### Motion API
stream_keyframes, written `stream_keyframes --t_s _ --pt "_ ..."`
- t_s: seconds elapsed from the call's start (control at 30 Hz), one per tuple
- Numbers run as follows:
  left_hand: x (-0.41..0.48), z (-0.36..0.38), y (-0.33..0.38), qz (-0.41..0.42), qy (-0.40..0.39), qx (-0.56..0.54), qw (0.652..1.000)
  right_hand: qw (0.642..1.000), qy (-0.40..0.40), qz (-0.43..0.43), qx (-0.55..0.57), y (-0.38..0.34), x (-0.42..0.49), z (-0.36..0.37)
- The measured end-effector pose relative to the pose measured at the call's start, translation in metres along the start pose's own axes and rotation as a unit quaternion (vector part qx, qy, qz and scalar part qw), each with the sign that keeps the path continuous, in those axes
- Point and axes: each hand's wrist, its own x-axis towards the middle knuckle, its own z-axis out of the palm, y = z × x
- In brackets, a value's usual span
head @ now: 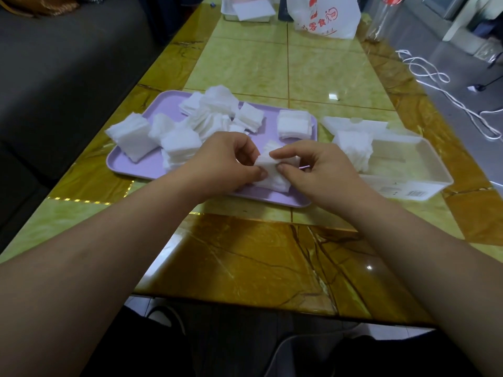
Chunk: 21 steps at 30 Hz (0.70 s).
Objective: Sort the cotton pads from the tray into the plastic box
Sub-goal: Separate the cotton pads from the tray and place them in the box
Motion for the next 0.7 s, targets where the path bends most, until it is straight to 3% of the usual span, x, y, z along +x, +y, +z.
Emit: stream_keyframes --t_s 0.17,0.37,0.57,0.7 --pt "0.004 0.004 -0.005 -0.006 -0.003 0.084 0.996 1.000 0.013 -0.008 -0.009 -0.003 0.000 0.000" --pt "0.010 0.016 -0.009 0.021 0.007 0.137 0.990 0.984 -0.104 -0.012 -0.145 -0.002 -0.001 0.008" --pt "0.009 0.009 -0.006 0.017 0.015 0.137 0.990 0.967 -0.134 -0.014 -0.214 -0.004 -0.003 0.016" --pt "0.004 0.007 -0.003 0.025 0.002 0.069 0.997 0.979 -0.125 -0.031 -0.155 -0.017 -0.007 0.006"
